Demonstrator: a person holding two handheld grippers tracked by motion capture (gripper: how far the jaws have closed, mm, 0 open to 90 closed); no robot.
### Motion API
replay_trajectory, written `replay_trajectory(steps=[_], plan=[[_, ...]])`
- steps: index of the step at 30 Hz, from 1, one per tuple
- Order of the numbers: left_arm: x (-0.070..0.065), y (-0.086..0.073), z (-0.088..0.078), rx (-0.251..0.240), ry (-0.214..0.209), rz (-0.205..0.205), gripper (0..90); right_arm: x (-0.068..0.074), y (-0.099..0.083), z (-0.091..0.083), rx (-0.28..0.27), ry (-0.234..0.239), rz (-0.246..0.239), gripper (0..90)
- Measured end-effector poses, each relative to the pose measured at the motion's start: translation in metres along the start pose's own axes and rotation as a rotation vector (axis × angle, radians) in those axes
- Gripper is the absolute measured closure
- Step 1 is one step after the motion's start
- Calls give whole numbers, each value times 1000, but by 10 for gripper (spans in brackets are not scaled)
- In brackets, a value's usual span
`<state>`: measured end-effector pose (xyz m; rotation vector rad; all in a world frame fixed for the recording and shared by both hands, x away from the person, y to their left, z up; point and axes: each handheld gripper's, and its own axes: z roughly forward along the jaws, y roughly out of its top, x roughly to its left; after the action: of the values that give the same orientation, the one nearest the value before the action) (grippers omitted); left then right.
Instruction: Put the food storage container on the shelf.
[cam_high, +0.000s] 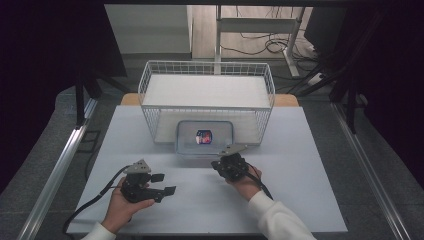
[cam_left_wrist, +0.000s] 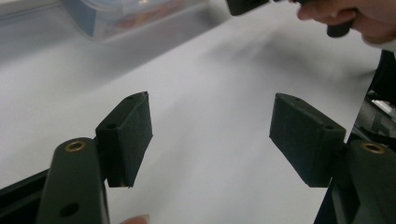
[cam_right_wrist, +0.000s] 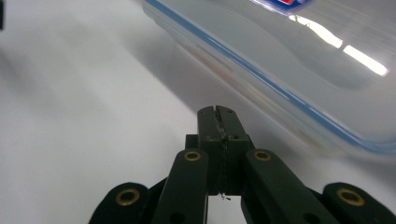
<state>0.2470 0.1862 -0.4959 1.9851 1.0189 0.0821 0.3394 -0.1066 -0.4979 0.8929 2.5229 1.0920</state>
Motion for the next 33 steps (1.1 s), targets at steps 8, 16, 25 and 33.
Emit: replay_trajectory(steps=[8,16,25,33], plan=[[-1,-2,2,9,17,5,291,4,8,33,52,-17,-16,890],[1,-1,0,3,0,1,289,-5,11,47,39,-36,19,891],[2,-2,-1,10,-5,-1,289,-6,23,46,5,-53,19,892],[3,-1,-1,8,-20,-10,290,-14,30,49,-13,-60,42,892]])
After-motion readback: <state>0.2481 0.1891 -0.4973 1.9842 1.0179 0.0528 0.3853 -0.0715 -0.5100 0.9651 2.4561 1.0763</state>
